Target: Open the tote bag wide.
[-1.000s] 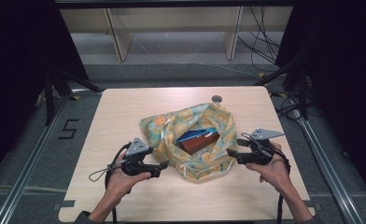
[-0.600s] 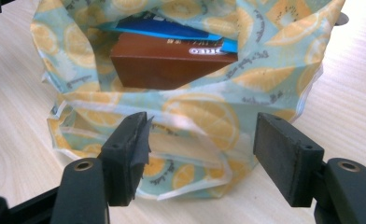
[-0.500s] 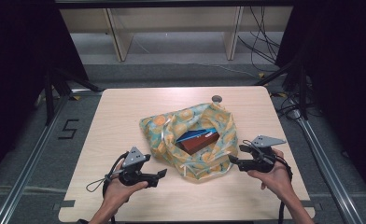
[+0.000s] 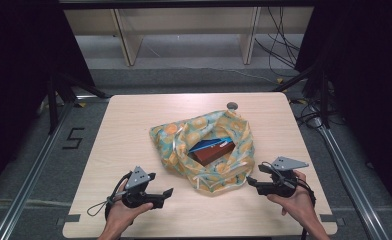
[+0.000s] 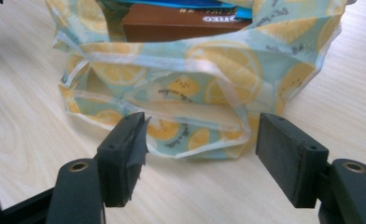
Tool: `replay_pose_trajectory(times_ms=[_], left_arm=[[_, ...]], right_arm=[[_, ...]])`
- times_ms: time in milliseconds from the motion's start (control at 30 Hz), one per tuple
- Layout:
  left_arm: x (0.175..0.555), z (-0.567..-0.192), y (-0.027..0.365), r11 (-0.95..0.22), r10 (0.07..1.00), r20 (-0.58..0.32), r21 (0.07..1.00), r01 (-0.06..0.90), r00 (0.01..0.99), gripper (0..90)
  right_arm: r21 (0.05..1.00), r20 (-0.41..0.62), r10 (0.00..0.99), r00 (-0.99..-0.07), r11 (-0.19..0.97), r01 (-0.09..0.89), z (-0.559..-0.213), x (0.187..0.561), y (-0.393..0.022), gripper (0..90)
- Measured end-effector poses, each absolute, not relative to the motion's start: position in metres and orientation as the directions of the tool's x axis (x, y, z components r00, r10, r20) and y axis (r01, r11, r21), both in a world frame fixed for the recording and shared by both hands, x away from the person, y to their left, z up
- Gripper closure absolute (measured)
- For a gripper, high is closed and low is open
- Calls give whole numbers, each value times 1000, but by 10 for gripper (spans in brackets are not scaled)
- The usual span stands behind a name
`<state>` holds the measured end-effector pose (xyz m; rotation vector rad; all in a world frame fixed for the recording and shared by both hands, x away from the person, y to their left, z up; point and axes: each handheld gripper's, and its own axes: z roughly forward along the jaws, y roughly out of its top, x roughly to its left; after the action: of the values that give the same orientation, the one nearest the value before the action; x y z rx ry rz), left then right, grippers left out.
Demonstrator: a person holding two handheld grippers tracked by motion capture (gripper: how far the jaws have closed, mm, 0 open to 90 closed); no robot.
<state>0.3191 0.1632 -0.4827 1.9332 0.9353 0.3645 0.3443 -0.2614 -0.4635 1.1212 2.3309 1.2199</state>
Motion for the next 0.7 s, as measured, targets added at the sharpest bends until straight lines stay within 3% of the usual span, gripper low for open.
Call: replay_pose_trajectory(times_ms=[700], left_arm=[[299, -500, 163, -341, 727, -89, 814, 470, 681, 153]], right_arm=[[763, 54, 742, -669, 401, 507, -485, 310, -271, 257]])
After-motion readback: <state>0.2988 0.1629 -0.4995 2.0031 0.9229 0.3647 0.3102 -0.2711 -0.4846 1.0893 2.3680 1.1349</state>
